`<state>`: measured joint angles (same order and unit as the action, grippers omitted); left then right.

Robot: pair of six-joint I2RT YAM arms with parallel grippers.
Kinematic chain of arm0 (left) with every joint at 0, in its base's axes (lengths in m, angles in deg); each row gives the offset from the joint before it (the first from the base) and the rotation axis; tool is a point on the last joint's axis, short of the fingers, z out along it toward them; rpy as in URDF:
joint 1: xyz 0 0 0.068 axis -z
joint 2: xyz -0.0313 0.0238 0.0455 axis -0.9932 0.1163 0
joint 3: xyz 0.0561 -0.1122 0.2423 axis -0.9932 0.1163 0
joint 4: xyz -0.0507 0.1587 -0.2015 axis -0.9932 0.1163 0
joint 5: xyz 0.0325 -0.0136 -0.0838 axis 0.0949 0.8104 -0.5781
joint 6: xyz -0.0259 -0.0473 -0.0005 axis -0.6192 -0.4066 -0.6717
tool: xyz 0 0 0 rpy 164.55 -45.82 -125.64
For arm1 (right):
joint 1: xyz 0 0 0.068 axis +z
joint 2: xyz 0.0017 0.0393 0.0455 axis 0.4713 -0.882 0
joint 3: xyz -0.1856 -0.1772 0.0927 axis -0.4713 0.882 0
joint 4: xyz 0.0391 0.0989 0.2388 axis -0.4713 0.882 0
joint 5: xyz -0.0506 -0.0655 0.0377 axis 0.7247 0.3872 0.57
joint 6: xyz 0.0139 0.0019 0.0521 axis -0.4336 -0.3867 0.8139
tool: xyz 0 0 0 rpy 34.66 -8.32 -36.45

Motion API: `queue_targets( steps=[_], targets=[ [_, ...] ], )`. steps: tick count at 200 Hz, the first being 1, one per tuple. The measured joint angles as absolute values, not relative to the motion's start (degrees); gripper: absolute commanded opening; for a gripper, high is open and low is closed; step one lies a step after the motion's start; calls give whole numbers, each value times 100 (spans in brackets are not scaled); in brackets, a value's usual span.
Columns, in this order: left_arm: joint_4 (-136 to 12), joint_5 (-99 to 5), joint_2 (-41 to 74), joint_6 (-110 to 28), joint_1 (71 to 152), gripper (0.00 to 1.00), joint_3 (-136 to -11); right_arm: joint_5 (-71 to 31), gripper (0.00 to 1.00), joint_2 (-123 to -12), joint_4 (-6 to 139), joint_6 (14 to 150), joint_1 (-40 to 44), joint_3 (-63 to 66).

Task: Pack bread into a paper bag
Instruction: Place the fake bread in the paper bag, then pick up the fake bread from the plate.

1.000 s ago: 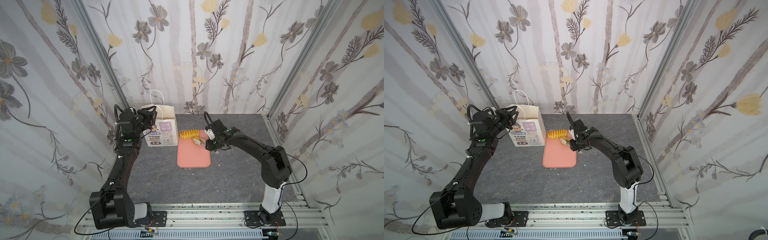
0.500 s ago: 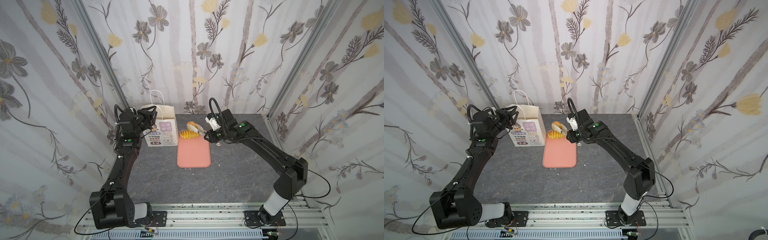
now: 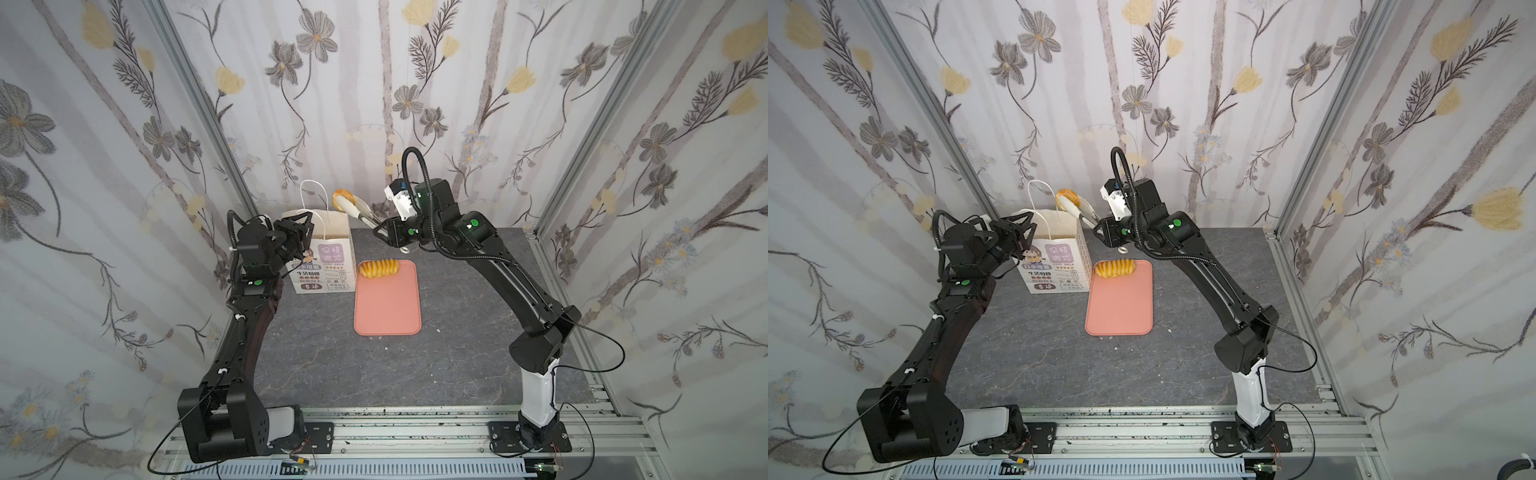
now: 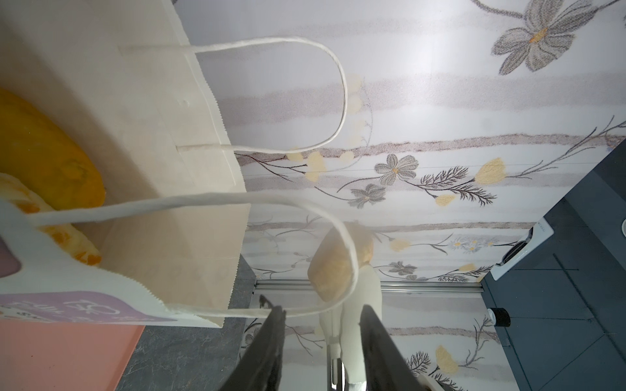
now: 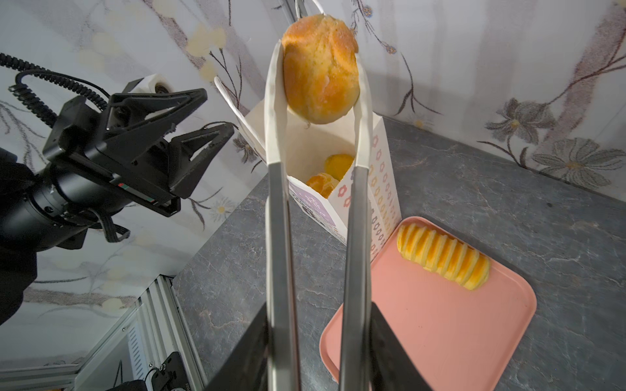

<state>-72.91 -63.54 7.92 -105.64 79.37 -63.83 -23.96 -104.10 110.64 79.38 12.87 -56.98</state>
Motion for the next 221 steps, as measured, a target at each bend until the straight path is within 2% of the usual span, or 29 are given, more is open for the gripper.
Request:
queue_targets(
  steps=[42,107,188,221],
  targets=[
    [-7289,-6354,722,-10564,7937,39,-6385,-2625,44,-10773,11217,8145,1322,-5858],
    [-7287,-6354,724,-10562,7933,39,-6394,-2747,55,-10889,11237,8180,1353,-5879],
    [-7287,-6356,724,-10560,7896,39,-6394,-2713,55,-10690,11440,8174,1104,-5864],
    [-7289,-6356,726,-10560,7872,40,-6370,-2570,56,-10233,11515,8018,772,-5191]
  ],
)
